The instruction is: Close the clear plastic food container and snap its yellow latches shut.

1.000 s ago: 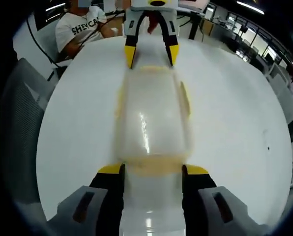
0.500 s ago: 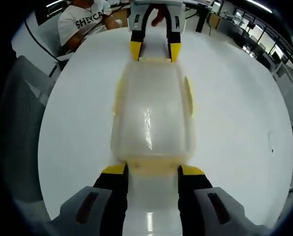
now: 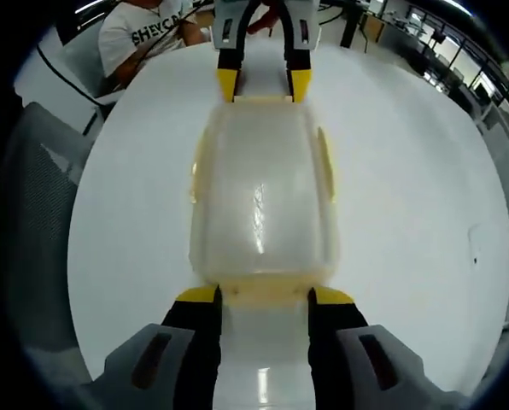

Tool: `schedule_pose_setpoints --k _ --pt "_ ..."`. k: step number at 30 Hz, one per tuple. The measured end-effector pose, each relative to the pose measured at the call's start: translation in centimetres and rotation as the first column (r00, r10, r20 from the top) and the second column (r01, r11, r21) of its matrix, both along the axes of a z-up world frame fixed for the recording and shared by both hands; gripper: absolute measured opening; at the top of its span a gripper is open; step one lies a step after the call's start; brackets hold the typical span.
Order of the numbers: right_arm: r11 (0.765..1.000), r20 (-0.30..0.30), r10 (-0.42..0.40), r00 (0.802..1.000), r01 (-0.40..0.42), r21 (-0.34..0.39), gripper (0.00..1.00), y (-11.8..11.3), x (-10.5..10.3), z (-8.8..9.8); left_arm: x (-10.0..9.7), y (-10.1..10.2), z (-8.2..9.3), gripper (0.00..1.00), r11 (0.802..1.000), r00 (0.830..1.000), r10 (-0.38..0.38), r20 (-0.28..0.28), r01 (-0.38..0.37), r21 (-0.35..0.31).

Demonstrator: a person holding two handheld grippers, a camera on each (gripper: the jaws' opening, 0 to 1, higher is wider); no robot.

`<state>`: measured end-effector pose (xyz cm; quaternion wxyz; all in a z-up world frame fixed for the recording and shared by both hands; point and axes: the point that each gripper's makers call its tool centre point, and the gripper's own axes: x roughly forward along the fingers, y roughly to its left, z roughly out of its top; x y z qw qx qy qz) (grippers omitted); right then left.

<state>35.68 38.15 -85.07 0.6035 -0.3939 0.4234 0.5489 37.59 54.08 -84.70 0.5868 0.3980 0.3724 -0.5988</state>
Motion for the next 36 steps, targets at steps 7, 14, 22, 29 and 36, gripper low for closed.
schedule_pose_setpoints --k 7,14,22,29,36 --pt "0.999 0.0 -0.039 0.999 0.039 -0.027 0.36 -0.2 -0.1 0.0 -0.1 -0.1 0.0 0.33 1.0 1.0 -0.005 0.002 0.005 0.021" --pt "1.0 -0.009 -0.019 1.0 0.019 -0.012 0.36 0.0 -1.2 0.4 -0.9 0.1 0.3 0.33 1.0 1.0 0.005 0.007 -0.005 -0.009" --pt "1.0 0.021 -0.006 1.0 0.006 0.008 0.35 0.0 -0.9 1.6 -0.9 0.3 1.7 0.33 1.0 1.0 0.004 0.005 -0.004 -0.006" --pt "0.999 0.025 -0.011 1.0 0.01 0.036 0.35 0.1 -0.7 3.5 -0.9 0.3 3.7 0.33 0.999 1.0 0.009 0.001 -0.009 -0.032" --pt "0.999 0.026 -0.017 1.0 0.016 0.043 0.35 0.2 -0.6 5.0 -0.8 0.3 5.4 0.33 1.0 1.0 0.014 -0.003 -0.014 -0.028"
